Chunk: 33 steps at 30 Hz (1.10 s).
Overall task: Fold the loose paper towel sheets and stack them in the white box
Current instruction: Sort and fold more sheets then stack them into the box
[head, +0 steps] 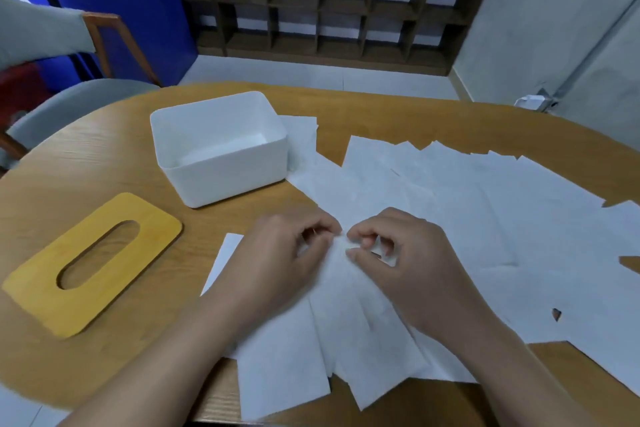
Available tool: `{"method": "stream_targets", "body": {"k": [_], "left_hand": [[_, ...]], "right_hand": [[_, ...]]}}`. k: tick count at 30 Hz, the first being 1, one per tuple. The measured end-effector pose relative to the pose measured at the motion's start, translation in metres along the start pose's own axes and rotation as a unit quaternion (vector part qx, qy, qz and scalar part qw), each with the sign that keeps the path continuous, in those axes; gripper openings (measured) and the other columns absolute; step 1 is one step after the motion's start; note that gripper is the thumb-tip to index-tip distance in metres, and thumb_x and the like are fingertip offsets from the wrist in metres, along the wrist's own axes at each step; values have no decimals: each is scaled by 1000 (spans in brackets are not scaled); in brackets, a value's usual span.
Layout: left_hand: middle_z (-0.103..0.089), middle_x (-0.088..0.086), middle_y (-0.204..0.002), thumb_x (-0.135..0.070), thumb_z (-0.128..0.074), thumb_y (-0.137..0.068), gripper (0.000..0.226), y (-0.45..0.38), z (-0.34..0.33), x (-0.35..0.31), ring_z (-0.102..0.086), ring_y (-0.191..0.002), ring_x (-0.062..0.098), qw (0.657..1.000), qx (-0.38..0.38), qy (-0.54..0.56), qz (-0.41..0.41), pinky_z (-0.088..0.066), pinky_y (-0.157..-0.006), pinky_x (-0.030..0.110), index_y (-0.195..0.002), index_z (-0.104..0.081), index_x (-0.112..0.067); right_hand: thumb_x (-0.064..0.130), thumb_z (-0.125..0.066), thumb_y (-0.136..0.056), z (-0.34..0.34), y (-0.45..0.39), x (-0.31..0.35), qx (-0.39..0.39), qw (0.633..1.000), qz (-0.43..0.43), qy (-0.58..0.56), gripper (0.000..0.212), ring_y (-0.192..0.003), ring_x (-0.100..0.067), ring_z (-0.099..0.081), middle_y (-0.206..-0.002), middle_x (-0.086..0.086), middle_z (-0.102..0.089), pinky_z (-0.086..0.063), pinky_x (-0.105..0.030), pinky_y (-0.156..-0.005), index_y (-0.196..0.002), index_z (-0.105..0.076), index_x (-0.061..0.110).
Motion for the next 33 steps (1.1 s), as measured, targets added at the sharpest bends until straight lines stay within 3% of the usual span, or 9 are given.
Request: {"method": "stream_targets", "body": {"k": [3,9,14,19,23,27,29,31,33], "left_hand": [[-73,-17,-95,-11,-72,-103,21,0,-1,2,-64,-90,5,1000,2,-20,-8,-41,-73,11,-107,-81,-30],[-67,-14,-115,-10,-61,-103,29,-3,-15,2,-57,-116,7,993,11,-101,-66,-46,-96,20,-122,-78,-25],[-66,-8,-118,2,-56,-96,40,-10,-17,6,-56,-111,18,988,-10,-138,-64,-49,-92,34,-122,-75,-20],[-68,-4,-118,12,-57,-88,48,-14,-17,11,-55,-105,21,986,-17,-155,-60,-50,-86,43,-122,-74,-18],[-70,-6,-118,9,-50,-87,51,-14,-13,12,-56,-107,18,989,-21,-132,-62,-50,-90,38,-123,-74,-19],[-73,-15,-116,-5,-48,-111,36,-14,0,7,-63,-113,9,997,-44,-45,-32,-50,-98,31,-126,-75,-24],[-74,-14,-111,-23,-49,-117,28,-14,7,7,-67,-113,11,999,-45,22,13,-52,-97,34,-131,-72,-32],[-73,-8,-105,-38,-45,-118,28,-17,11,7,-67,-104,13,997,-40,58,43,-53,-93,41,-134,-68,-38],[-69,-8,-96,-43,-43,-118,29,-18,12,8,-63,-92,9,995,-27,75,60,-50,-87,38,-135,-66,-41]], "right_hand": [[33,-83,-94,-7,7,-9,-23,1000,-1,-11,6,-85,-9,-64,-83,18,-64,-47,-31,-80,-94,-77,33],[63,-69,-97,-8,15,3,-40,995,8,93,32,-73,-6,-54,-74,18,-52,-48,-32,-79,-82,-60,36],[77,-58,-91,-22,24,12,-13,995,2,101,40,-75,-4,-51,-77,22,-48,-43,-31,-81,-84,-57,38],[67,-63,-93,-29,26,14,16,997,-12,81,28,-84,2,-50,-80,25,-48,-32,-16,-82,-93,-62,39],[52,-75,-97,-31,29,13,18,998,-23,51,21,-89,-3,-56,-78,20,-55,-35,-17,-84,-87,-63,37],[50,-69,-100,-26,30,17,25,999,-29,8,20,-95,-4,-57,-82,16,-61,-33,-14,-81,-87,-61,37],[49,-66,-102,-14,28,19,21,999,-28,-33,17,-88,-7,-62,-85,14,-64,-42,-15,-74,-90,-60,37],[42,-70,-103,1,25,18,0,996,-23,-84,15,-78,-13,-67,-83,10,-68,-53,-24,-65,-92,-62,35],[34,-74,-102,14,22,14,-20,994,-17,-102,12,-77,-15,-70,-81,8,-71,-56,-31,-68,-93,-66,32]]}}
Point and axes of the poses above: each hand's wrist, its own y-axis away from the middle knuckle, its own z-axis out of the back of the hand, x = y × z, the point moved 6 cm from there along -y, towards the middle knuckle
